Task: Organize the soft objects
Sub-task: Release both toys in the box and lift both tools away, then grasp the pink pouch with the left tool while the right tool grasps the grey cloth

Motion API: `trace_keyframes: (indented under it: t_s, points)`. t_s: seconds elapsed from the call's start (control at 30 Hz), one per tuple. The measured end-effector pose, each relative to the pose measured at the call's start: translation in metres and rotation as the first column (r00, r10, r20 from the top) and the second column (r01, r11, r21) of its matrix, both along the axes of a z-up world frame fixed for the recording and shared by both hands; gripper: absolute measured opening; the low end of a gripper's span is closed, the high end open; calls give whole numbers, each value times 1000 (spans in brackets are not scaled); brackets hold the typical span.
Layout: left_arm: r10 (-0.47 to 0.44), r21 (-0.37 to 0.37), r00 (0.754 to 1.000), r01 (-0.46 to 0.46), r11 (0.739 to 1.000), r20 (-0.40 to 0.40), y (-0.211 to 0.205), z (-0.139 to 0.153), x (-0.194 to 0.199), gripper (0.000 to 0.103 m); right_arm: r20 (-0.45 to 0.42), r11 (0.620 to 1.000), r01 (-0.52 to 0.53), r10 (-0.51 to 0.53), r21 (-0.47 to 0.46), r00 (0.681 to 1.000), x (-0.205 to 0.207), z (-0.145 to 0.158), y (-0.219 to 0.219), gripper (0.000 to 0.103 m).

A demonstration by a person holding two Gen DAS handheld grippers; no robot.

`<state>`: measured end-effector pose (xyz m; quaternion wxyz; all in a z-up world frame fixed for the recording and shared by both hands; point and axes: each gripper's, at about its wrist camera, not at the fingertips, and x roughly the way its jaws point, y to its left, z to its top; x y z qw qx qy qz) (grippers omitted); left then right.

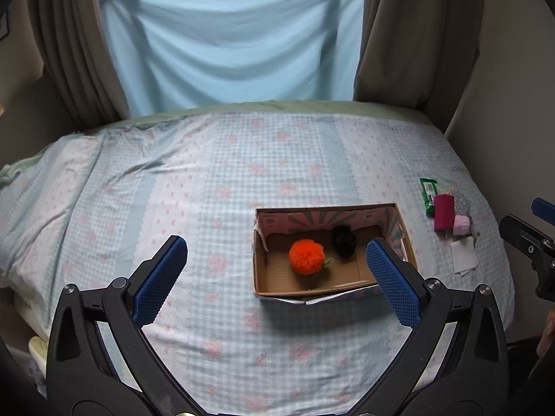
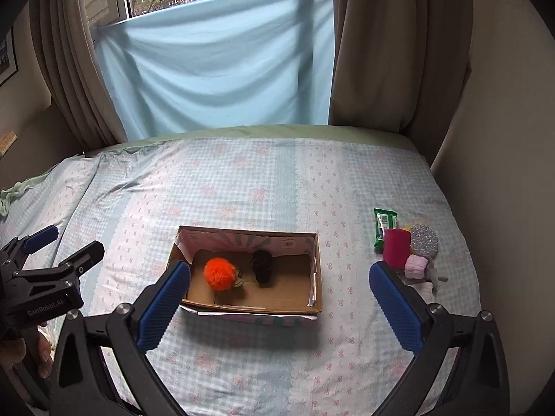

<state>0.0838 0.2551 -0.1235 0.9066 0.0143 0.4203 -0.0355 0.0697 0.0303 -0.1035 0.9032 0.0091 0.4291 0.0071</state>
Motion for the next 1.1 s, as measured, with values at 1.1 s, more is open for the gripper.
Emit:
trace_keyframes:
  t_s: [1.1]
  points:
    - [-150,-48,984,146,988,-96,-319,-32,58,103,-32,994,114,-114,2,993,-9,-77,-309,103]
